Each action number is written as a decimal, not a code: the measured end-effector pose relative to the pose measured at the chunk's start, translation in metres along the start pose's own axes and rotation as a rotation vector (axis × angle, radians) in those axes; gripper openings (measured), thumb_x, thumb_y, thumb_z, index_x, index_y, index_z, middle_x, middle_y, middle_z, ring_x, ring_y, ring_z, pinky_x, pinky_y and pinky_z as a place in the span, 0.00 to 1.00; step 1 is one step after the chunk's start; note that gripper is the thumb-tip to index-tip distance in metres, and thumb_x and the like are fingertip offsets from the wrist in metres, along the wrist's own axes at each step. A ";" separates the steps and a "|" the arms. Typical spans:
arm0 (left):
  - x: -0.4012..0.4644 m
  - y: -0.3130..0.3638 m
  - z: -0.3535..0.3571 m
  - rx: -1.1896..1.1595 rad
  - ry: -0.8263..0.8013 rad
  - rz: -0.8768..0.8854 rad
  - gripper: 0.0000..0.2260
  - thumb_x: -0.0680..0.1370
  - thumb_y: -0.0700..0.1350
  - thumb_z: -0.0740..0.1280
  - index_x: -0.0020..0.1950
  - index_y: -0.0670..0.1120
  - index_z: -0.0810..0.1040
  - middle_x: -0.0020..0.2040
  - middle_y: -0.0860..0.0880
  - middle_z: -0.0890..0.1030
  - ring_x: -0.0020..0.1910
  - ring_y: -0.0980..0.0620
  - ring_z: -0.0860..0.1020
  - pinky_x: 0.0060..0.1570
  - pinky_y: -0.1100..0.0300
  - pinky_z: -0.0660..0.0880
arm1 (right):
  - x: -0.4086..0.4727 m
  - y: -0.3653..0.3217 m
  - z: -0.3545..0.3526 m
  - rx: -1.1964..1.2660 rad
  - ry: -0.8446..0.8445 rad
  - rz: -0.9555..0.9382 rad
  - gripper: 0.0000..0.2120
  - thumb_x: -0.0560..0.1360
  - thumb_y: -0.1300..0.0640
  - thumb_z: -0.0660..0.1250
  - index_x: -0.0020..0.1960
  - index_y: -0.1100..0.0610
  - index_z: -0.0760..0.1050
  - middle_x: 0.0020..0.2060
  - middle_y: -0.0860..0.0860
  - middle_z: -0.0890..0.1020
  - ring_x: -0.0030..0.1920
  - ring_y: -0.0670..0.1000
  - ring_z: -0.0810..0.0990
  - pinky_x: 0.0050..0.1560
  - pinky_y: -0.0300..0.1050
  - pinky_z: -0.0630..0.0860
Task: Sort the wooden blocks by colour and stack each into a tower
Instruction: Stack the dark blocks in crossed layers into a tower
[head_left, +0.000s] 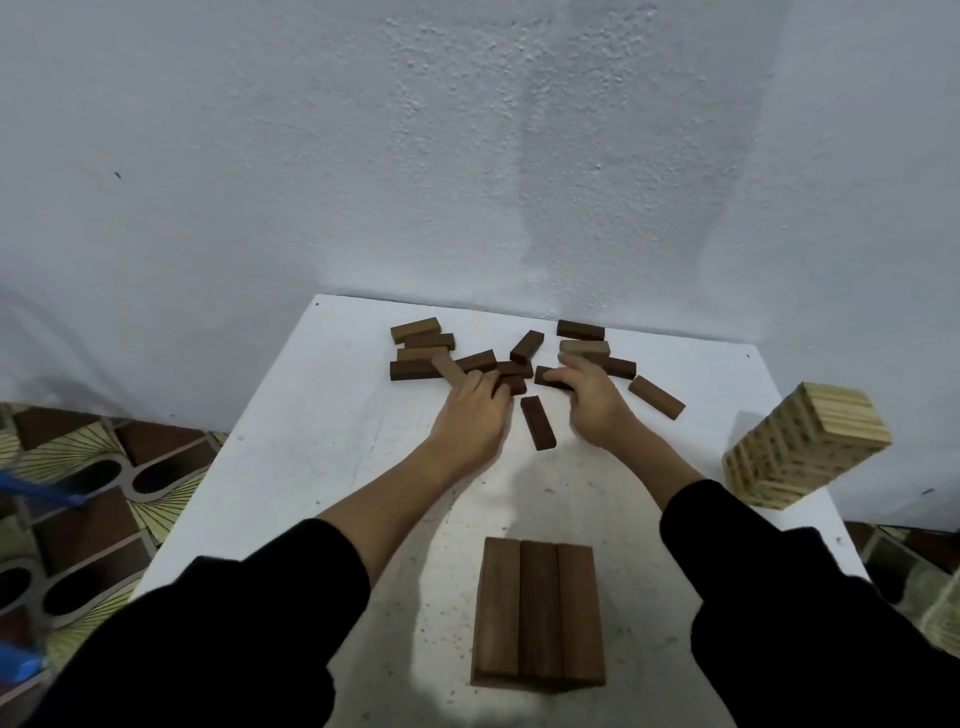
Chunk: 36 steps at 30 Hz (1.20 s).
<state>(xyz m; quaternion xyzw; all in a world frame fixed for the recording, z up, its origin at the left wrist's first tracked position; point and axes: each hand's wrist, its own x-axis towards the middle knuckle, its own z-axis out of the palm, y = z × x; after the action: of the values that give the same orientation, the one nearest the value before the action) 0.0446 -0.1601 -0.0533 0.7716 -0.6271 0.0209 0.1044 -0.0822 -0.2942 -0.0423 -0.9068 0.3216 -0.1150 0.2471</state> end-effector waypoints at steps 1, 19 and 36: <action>0.002 0.000 0.000 0.065 0.006 0.001 0.13 0.65 0.36 0.73 0.49 0.38 0.80 0.49 0.39 0.80 0.48 0.40 0.77 0.51 0.48 0.71 | 0.004 0.002 0.001 -0.054 -0.039 -0.015 0.26 0.70 0.76 0.55 0.65 0.61 0.74 0.69 0.60 0.69 0.69 0.59 0.66 0.70 0.46 0.59; -0.006 0.012 -0.009 -0.537 -0.037 -0.179 0.06 0.74 0.29 0.60 0.46 0.35 0.76 0.45 0.41 0.73 0.46 0.43 0.73 0.46 0.54 0.69 | -0.037 -0.008 0.010 0.181 0.066 0.108 0.13 0.76 0.69 0.60 0.58 0.66 0.75 0.51 0.61 0.78 0.48 0.52 0.73 0.47 0.32 0.64; -0.029 0.006 -0.014 -0.577 -0.150 -0.101 0.40 0.68 0.49 0.78 0.75 0.45 0.62 0.71 0.47 0.67 0.68 0.49 0.63 0.68 0.54 0.61 | -0.058 -0.022 0.012 0.022 -0.161 -0.139 0.41 0.68 0.56 0.74 0.74 0.59 0.56 0.63 0.54 0.72 0.60 0.54 0.67 0.61 0.50 0.68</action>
<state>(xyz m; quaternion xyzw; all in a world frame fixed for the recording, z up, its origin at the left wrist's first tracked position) 0.0344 -0.1308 -0.0439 0.7396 -0.5739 -0.2205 0.2738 -0.1106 -0.2377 -0.0434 -0.9304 0.2359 -0.0621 0.2735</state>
